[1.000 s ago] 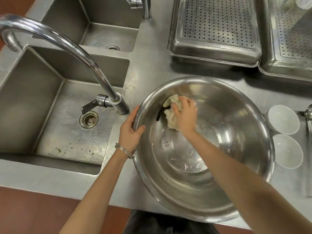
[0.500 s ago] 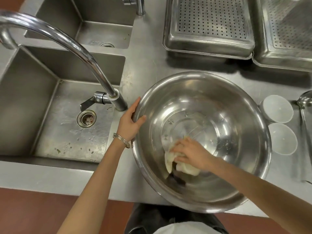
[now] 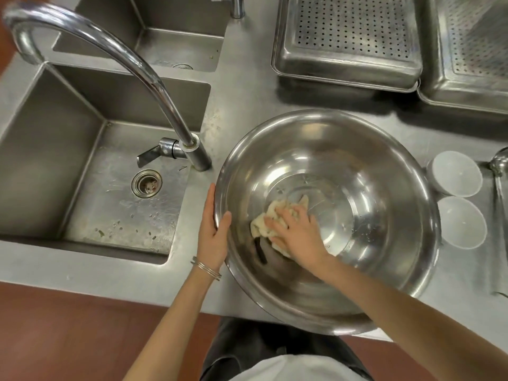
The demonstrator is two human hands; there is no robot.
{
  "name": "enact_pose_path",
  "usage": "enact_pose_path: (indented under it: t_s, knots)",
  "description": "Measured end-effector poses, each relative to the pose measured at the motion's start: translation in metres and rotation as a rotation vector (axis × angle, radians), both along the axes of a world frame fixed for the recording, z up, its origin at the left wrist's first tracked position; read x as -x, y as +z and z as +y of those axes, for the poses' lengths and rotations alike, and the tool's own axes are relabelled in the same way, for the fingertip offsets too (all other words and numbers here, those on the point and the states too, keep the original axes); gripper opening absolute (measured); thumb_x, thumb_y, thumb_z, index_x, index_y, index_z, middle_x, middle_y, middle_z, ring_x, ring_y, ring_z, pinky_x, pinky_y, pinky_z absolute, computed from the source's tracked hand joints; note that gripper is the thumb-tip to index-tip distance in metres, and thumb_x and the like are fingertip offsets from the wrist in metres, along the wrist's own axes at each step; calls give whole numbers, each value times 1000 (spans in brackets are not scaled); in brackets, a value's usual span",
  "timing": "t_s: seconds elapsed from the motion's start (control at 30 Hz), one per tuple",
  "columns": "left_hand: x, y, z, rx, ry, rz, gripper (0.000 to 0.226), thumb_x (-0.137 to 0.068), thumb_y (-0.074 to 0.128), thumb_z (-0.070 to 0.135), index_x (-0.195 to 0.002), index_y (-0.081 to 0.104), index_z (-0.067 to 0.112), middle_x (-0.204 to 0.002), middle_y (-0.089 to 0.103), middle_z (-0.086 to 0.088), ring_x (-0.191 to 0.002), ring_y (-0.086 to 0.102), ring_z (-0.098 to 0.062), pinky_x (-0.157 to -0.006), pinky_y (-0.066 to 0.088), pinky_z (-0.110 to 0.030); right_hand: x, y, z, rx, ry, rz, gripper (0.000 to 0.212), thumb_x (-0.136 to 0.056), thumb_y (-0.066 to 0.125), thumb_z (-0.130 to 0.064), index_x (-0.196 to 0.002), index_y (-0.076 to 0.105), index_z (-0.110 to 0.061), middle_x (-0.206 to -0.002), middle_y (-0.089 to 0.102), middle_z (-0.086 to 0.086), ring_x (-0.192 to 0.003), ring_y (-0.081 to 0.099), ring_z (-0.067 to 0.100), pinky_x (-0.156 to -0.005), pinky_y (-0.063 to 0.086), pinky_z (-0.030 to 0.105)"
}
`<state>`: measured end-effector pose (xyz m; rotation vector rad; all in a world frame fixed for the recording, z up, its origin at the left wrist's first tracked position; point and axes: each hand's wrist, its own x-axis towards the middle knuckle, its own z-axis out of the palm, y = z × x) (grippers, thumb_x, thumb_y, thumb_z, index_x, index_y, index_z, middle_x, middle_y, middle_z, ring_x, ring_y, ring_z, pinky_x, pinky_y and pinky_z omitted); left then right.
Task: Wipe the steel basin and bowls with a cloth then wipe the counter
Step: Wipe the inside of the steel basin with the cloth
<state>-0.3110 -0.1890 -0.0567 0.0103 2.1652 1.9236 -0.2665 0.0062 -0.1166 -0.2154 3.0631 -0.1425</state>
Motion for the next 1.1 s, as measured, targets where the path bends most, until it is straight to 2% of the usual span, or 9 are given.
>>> enact_pose_path:
  t_s: [0.17,0.23,0.33,0.47,0.7,0.8,0.9,1.03,1.1]
  knots:
    - [18,3,-3,26,-51,-22,57,-95,46,8,-144,21,24,-144,28,17,-129,30,9,-102,27,-5,-17,7,37,178,440,3,31,-85,39,-44,-112,53,-33,-110,63,0,-93,54,29,-69,53,39]
    - [20,6,-5,30,-54,-51,56,-95,46,15,-145,22,24,-144,29,17,-131,29,4,-100,28,-2,4,18,41,308,243,62,33,-85,42,-42,-110,58,-29,-107,64,6,-89,59,35,-77,49,43]
    - [2,9,-2,-24,32,-130,52,-97,43,21,-144,23,28,-143,27,22,-128,27,9,-95,27,3,57,30,26,540,-269,159,40,-87,46,-42,-115,62,-17,-110,61,9,-100,57,32,-84,37,38]
    - [-8,6,7,-17,110,-84,47,-99,39,21,-143,26,28,-147,31,15,-133,29,2,-107,28,-15,99,23,-18,659,-595,78,38,-93,50,-33,-126,50,-14,-125,53,8,-107,51,27,-87,37,35]
    - [13,3,11,14,104,-9,46,-99,37,9,-143,28,16,-141,34,11,-126,32,7,-101,27,-3,17,-5,-47,485,-41,125,38,-88,46,-37,-112,62,-11,-109,66,9,-97,55,24,-83,50,37]
    - [18,0,10,-2,87,-27,46,-99,39,11,-143,28,16,-144,34,8,-129,32,4,-102,28,-4,-13,-3,-12,535,297,18,31,-89,49,-40,-110,57,-19,-110,65,4,-99,47,16,-86,42,31]
    - [31,2,10,-21,19,-44,47,-98,40,12,-144,29,18,-146,36,6,-131,34,-1,-101,31,-6,-23,1,28,376,525,-106,28,-90,46,-45,-112,50,-28,-115,62,-2,-104,51,18,-84,49,34]
    - [58,11,16,20,-40,-61,45,-97,44,15,-141,35,20,-142,41,5,-129,37,-2,-98,33,-4,-6,5,33,322,190,-73,45,-90,40,-53,-132,37,-37,-132,50,-1,-114,46,23,-82,47,43]
    - [60,14,13,28,-20,-68,43,-97,45,17,-139,38,20,-142,43,5,-128,39,-2,-99,33,-7,0,4,25,158,83,-35,58,-85,36,-64,-139,25,-45,-138,45,1,-120,41,29,-76,45,46]
